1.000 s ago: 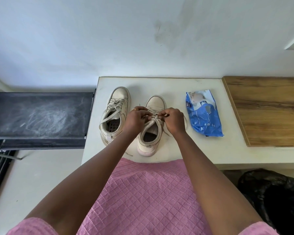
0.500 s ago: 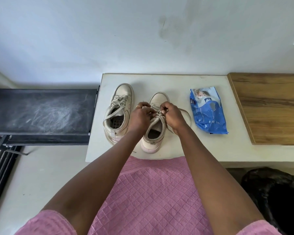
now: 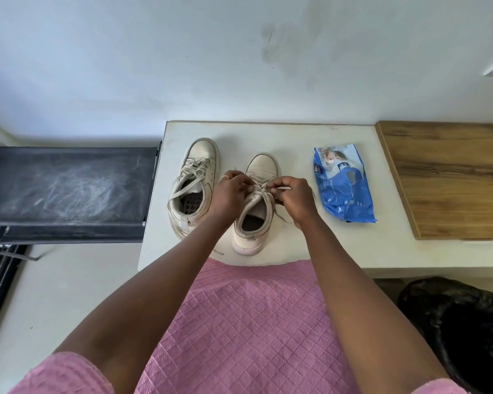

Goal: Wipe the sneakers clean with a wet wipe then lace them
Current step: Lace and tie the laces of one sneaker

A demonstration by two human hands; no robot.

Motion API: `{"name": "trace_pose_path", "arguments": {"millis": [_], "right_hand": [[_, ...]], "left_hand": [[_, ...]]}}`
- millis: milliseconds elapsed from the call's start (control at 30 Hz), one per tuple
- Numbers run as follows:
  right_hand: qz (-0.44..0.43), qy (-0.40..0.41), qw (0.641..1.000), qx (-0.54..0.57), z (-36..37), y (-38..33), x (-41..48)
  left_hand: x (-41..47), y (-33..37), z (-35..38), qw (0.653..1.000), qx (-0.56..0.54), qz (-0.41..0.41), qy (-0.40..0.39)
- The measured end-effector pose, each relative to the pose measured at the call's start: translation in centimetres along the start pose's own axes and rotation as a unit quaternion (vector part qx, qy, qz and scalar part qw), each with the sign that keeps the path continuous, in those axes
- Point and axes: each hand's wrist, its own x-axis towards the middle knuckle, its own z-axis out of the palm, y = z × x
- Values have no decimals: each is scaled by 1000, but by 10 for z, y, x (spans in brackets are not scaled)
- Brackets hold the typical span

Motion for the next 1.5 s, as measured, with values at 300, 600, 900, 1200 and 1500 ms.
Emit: {"name": "trace_pose_path", "arguments": {"millis": [300, 600, 900, 1200, 1500], "right_hand": [[-23, 30, 996, -75, 6, -4, -2], [-23, -56, 983, -176, 11, -16, 0], [35, -76, 994, -69, 16, -17, 1], [20, -37, 998, -41, 4, -9, -7], [-69, -26, 982, -176, 11, -17, -7]], "left_hand": [[2, 12, -4, 995, 100, 6, -30], [-29, 13, 1, 969, -246, -20, 10], [-24, 4, 3, 982, -183, -22, -43], [-29, 0, 0, 983, -169, -57, 33], [-18, -4, -10, 992, -112, -63, -14]]}}
